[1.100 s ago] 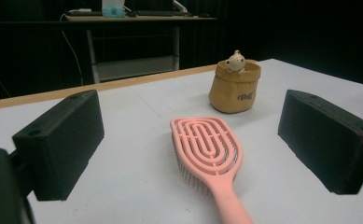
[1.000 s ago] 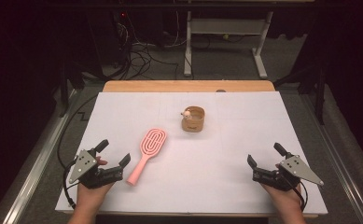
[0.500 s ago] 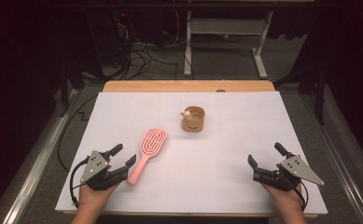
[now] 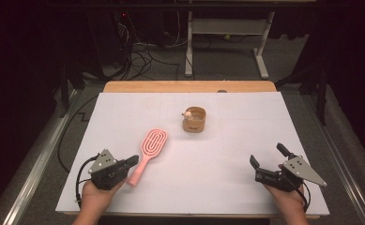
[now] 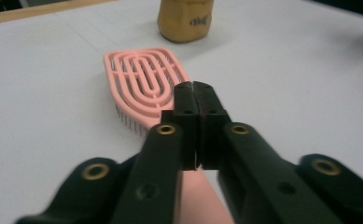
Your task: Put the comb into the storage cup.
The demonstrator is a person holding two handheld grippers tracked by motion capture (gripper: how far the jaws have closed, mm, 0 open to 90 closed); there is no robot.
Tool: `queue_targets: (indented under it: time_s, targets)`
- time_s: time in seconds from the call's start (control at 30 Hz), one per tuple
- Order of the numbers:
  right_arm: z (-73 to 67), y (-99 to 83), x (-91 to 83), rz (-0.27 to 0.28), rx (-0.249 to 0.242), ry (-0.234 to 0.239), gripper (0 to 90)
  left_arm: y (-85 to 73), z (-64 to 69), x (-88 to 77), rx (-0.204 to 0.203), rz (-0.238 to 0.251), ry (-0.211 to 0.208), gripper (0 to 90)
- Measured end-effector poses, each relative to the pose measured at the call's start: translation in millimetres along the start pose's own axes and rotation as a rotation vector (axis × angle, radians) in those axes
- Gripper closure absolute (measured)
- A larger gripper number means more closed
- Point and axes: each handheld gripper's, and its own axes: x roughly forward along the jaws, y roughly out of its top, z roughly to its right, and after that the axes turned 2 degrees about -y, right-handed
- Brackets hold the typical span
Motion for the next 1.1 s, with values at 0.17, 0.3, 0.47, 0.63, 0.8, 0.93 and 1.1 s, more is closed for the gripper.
queue_targets:
  time_s: [0.17, 0.3, 0.47, 0.63, 0.8, 0.93, 1.1]
  targets:
    - [0.4, -0.8, 1.1, -0.003, 0.005, 0.002, 0.9, 1.9, 7.0, 5.2, 0.027, -0.054, 0.001, 88.7]
    - [0.4, 0.0, 0.7, 0.001, 0.005, 0.002, 0.9, 3.2, 11.8, 9.3, 0.028, -0.095, -0.009, 88.4]
    - [0.9, -0.2, 0.1, 0.001, 0.009, -0.002, 1.0, 1.9, 13.7, 16.6, 0.042, -0.185, -0.013, 88.5]
    - [0.5, 0.2, 0.0, 0.002, 0.009, 0.001, 1.3, 3.9, 23.3, 24.8, 0.098, -0.265, -0.014, 88.4]
    - [-0.3, 0.2, 0.6, 0.002, 0.005, 0.000, 1.4, 5.7, 31.7, 33.3, 0.168, -0.330, 0.047, 88.5]
    - [-0.4, -0.3, 0.8, 0.001, 0.004, 0.001, 1.4, 4.7, 31.0, 35.0, 0.171, -0.351, 0.053, 88.5]
    - [0.0, 0.0, 0.1, 0.000, 0.007, -0.001, 1.6, 3.5, 26.0, 33.4, 0.160, -0.369, 0.057, 88.5]
